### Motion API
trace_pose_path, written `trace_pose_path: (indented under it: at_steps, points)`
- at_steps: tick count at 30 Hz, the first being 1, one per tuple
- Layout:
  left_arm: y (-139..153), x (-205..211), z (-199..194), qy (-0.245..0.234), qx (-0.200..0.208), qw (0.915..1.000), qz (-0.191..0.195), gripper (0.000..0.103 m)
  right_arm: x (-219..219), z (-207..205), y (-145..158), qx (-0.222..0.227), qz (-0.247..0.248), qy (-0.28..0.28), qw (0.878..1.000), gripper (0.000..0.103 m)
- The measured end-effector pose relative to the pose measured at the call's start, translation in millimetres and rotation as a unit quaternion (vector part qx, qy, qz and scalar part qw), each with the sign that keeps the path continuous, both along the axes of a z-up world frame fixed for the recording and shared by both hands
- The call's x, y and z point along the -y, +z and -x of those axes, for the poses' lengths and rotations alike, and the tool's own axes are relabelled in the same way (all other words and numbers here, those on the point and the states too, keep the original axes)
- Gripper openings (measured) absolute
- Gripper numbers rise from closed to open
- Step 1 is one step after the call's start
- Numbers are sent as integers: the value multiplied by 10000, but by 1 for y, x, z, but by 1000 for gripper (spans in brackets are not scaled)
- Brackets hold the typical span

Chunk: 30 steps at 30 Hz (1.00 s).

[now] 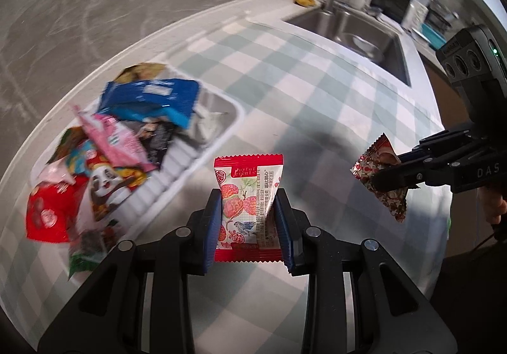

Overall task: Organize snacks
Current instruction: 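Carry both packets to the white tray and lower them in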

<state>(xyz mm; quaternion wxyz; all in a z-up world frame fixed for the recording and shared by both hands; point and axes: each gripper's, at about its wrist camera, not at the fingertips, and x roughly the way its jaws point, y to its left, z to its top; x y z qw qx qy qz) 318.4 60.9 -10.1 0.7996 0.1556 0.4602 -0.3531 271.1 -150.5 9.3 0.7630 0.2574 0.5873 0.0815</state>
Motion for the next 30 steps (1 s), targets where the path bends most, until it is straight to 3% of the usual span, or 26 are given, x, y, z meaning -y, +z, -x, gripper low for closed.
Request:
trace_pose_path:
  at_steps: [15,30]
  points:
    - [22,-81,-48,1395,37,9896,347,30,-37,-90,15,455,-18,566,9974,19]
    - [32,-106,-89,1984,149,9787,509,30,-67,-167,17,768,265,996,9917,19]
